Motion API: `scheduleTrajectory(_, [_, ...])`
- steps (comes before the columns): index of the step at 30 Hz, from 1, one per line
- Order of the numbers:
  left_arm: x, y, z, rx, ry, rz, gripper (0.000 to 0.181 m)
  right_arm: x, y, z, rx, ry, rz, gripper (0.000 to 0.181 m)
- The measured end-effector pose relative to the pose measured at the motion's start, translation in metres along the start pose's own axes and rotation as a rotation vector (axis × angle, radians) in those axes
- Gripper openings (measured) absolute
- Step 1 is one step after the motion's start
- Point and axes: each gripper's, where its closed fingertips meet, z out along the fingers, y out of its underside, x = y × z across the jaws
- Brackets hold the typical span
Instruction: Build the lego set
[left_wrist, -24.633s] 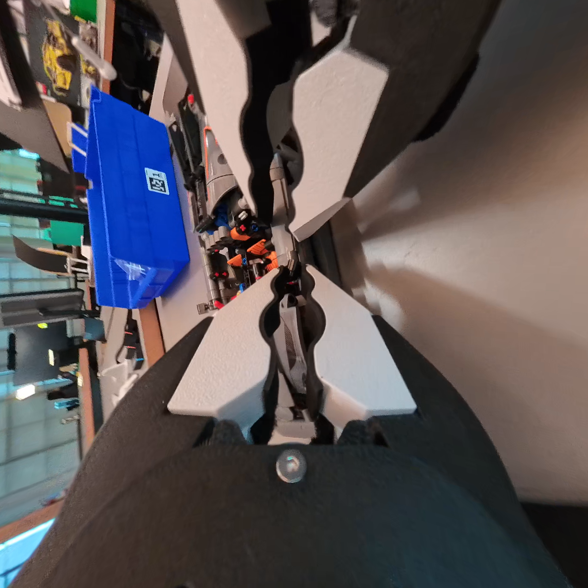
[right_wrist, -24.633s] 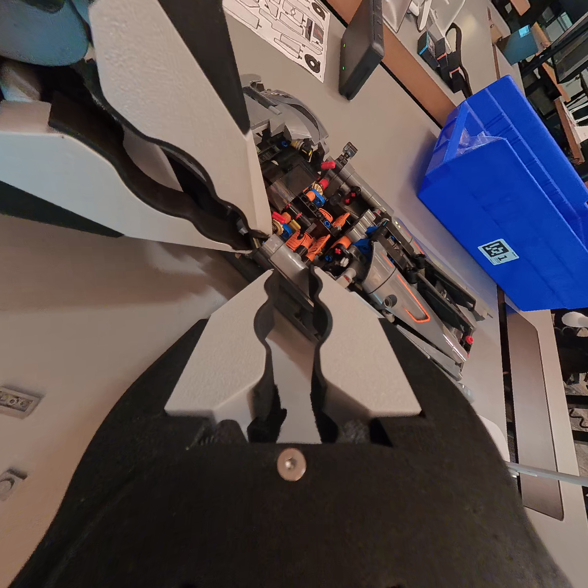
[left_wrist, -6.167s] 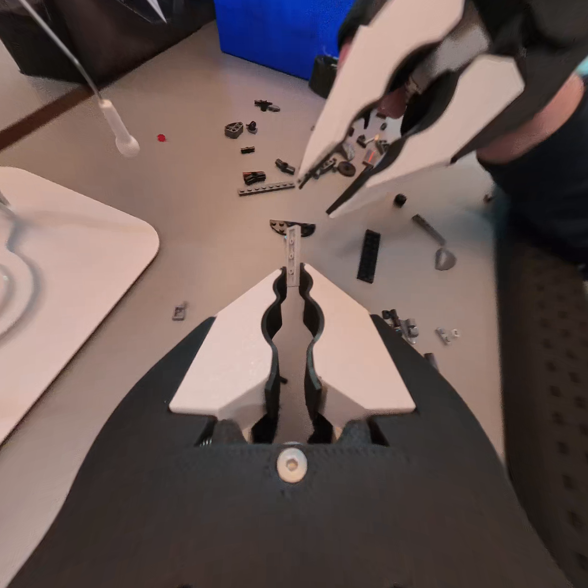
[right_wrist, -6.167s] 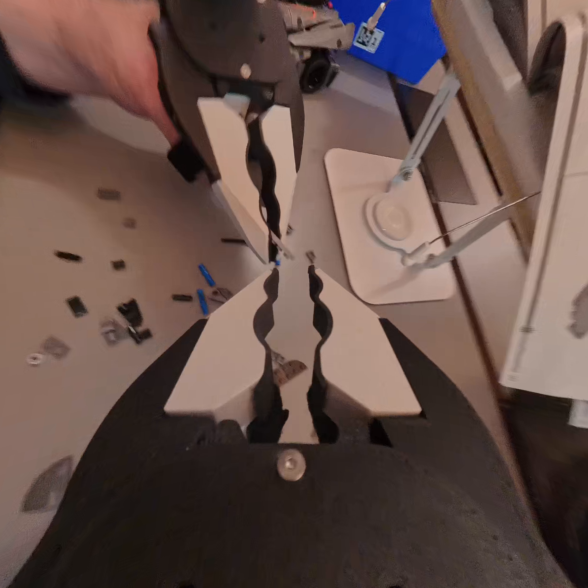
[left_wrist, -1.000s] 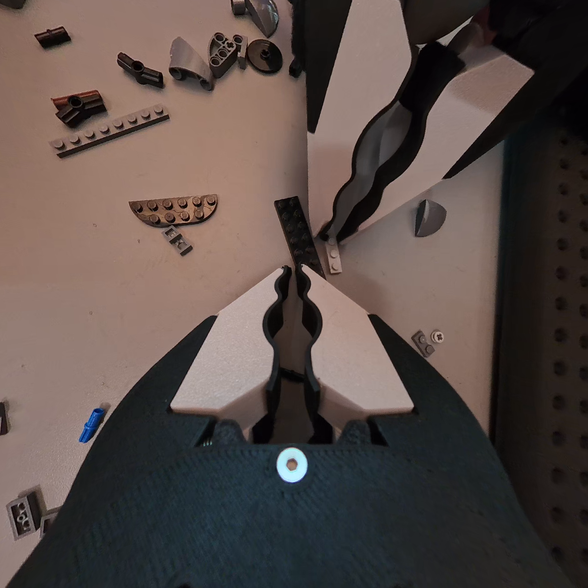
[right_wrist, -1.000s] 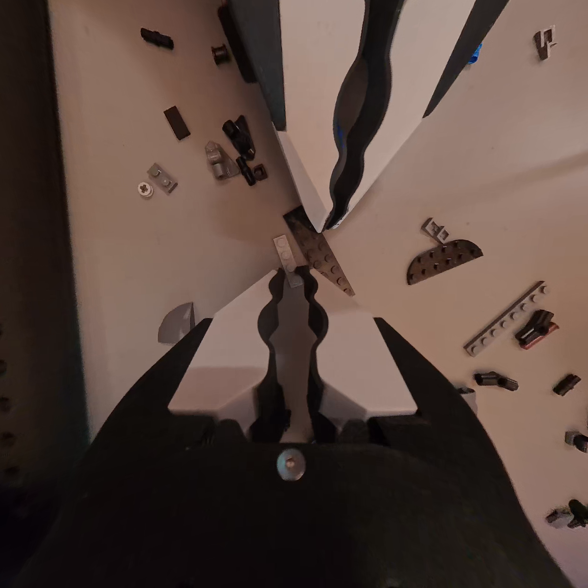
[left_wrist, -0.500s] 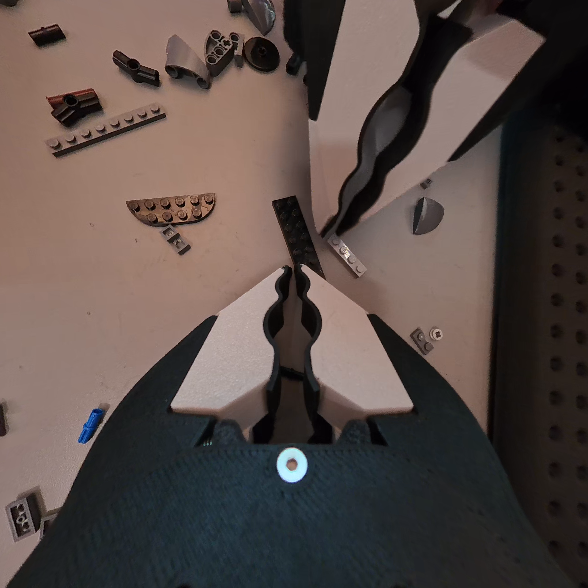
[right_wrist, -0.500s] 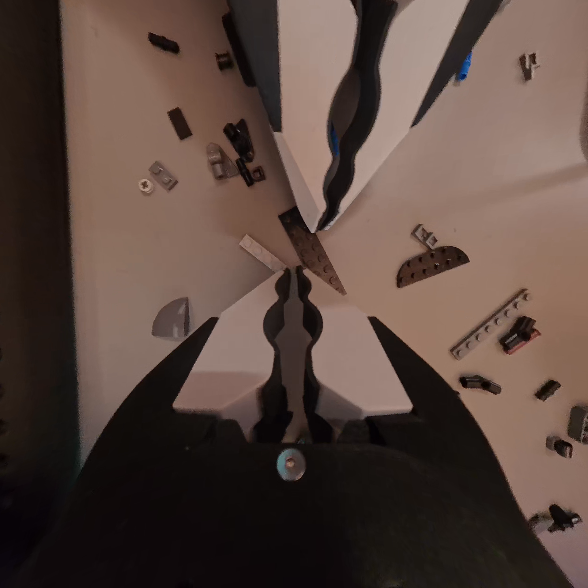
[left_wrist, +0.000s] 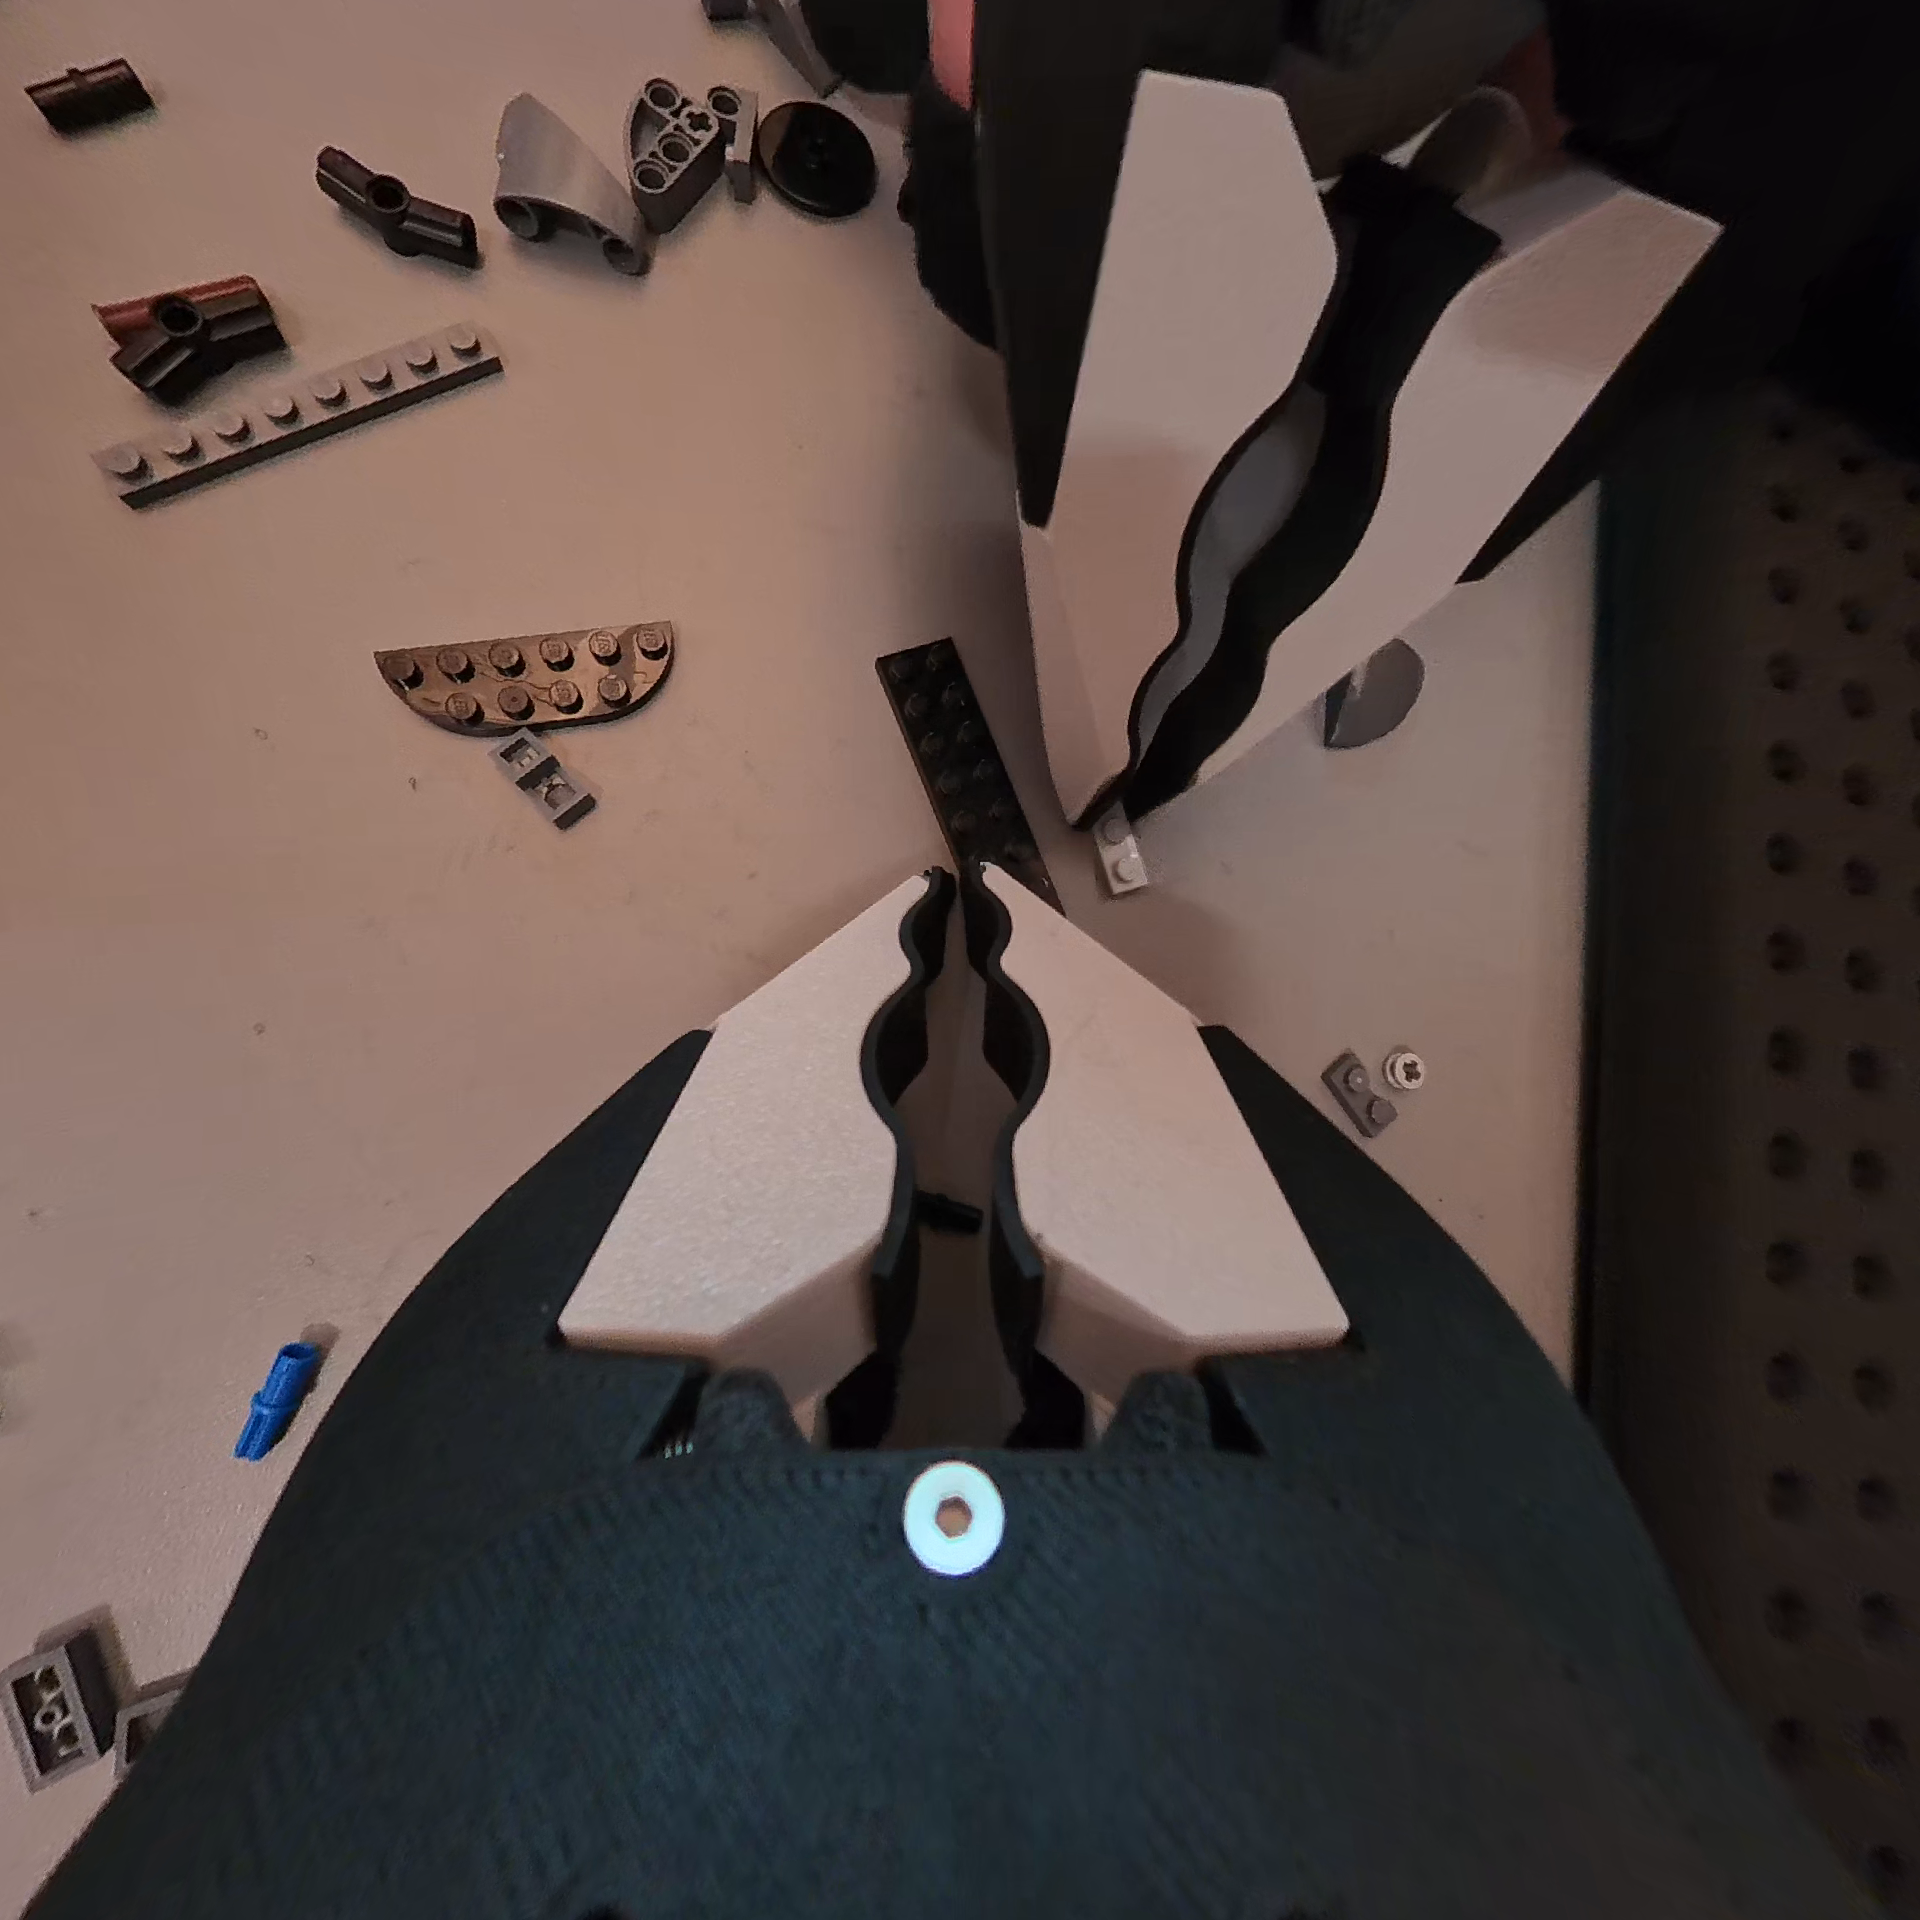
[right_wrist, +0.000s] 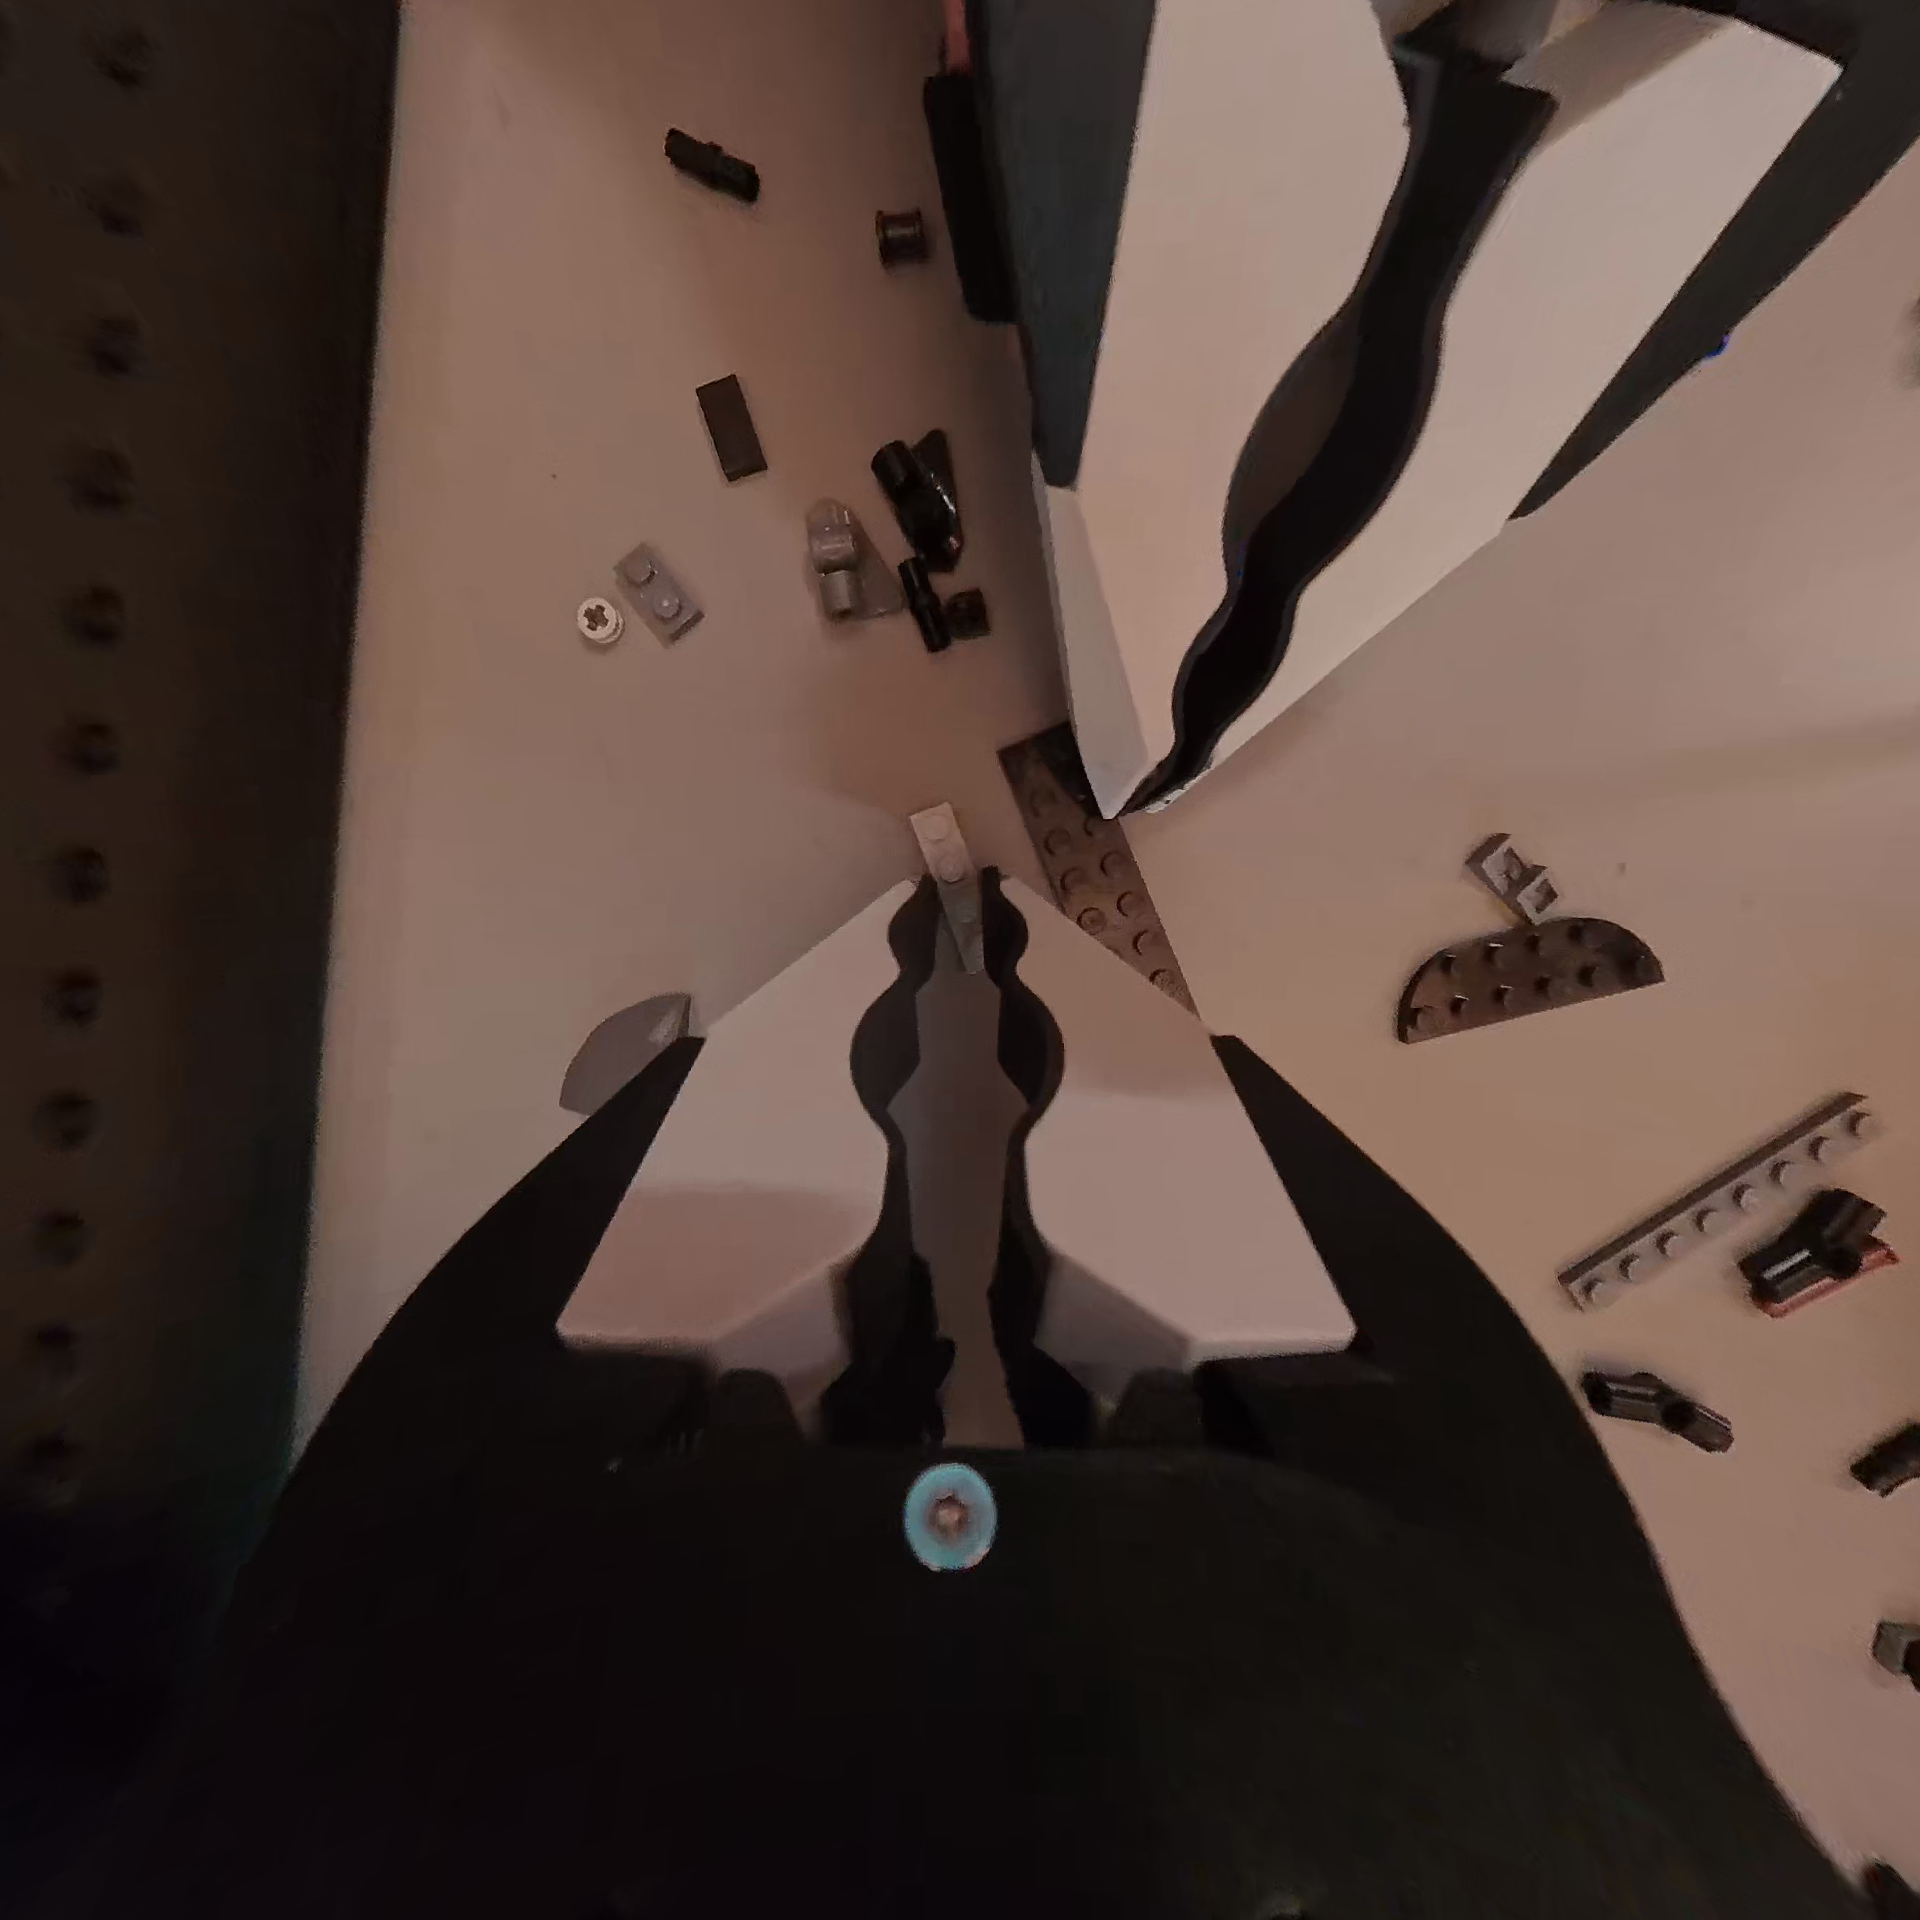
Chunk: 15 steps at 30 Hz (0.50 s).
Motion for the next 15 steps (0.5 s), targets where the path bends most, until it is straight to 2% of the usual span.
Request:
scheduleTrajectory(8, [0.0,0.0,0.0,0.0,0.004,0.002,0.001,0.014,-0.005,-0.012,0.045,0.086,-0.018,0.006])
scheduleTrajectory(15, [0.002,-0.001,0.001,0.002,0.012,0.002,0.001,0.022,-0.003,-0.009,-0.002,0.134,-0.082,0.006])
